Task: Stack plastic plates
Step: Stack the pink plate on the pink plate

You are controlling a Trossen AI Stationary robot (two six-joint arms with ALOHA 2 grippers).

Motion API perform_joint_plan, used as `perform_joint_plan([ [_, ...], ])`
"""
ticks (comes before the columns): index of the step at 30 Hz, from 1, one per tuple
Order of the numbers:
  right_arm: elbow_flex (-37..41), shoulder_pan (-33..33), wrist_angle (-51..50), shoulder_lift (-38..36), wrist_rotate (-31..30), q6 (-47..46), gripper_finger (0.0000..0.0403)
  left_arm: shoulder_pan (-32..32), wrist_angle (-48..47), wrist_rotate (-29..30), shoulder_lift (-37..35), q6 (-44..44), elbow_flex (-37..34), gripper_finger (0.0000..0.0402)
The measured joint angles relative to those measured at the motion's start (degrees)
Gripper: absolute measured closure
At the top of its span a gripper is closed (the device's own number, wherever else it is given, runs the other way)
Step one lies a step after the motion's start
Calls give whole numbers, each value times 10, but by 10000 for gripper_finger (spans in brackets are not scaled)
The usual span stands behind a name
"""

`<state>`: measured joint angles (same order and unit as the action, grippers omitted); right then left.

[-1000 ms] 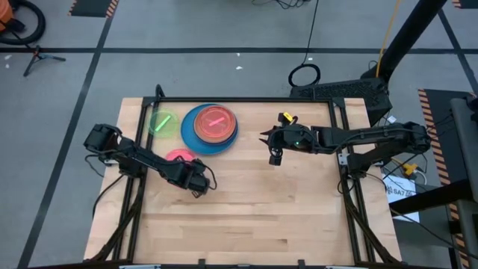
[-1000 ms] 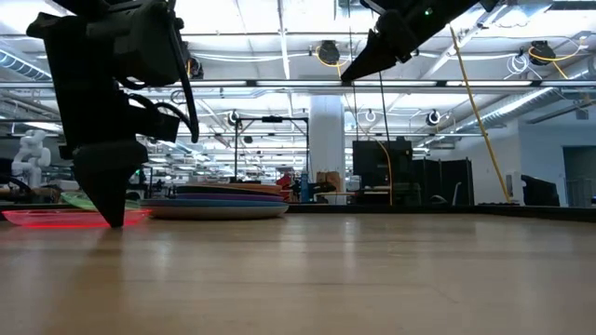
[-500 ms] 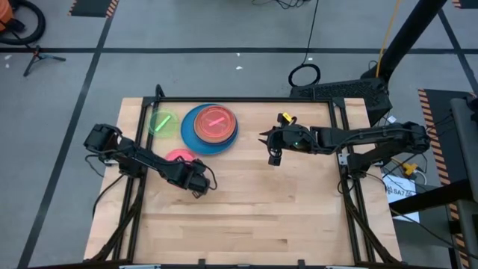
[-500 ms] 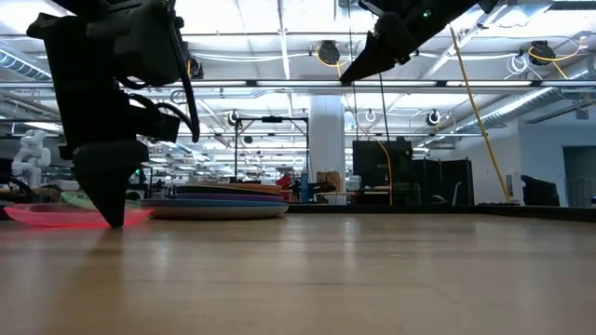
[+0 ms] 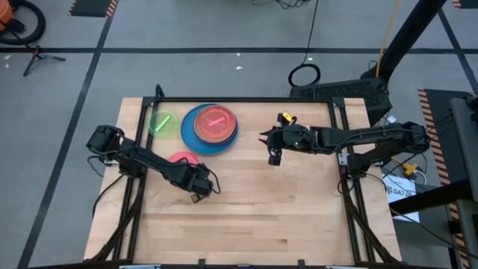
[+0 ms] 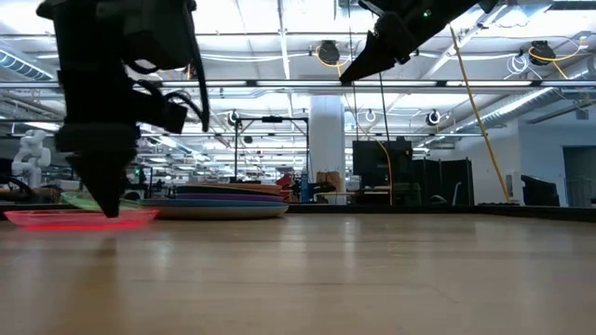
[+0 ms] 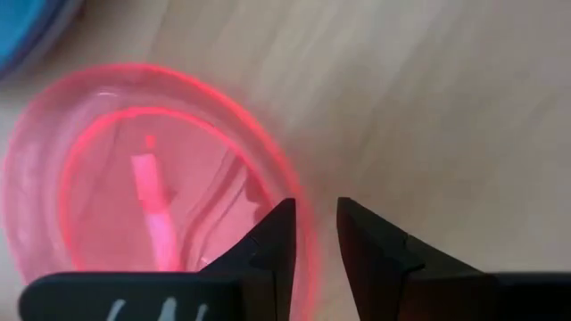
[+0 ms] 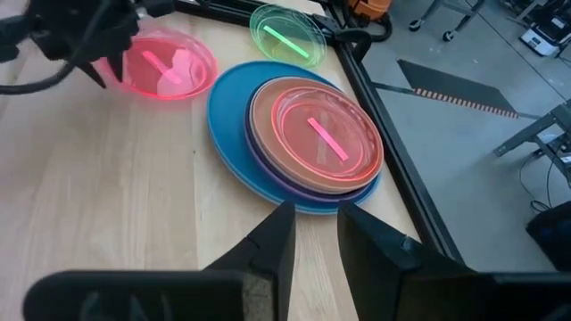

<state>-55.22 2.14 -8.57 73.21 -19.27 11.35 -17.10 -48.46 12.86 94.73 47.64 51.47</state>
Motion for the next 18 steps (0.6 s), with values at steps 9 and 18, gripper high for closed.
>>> perform_joint_plan([
  [9,0,0,-3,0,0,0,324,-7,-50,18,-1,-17,26,309],
  [18,0,0,-3,0,0,-1,324,-14,-131,22,-2,-70,74,309],
])
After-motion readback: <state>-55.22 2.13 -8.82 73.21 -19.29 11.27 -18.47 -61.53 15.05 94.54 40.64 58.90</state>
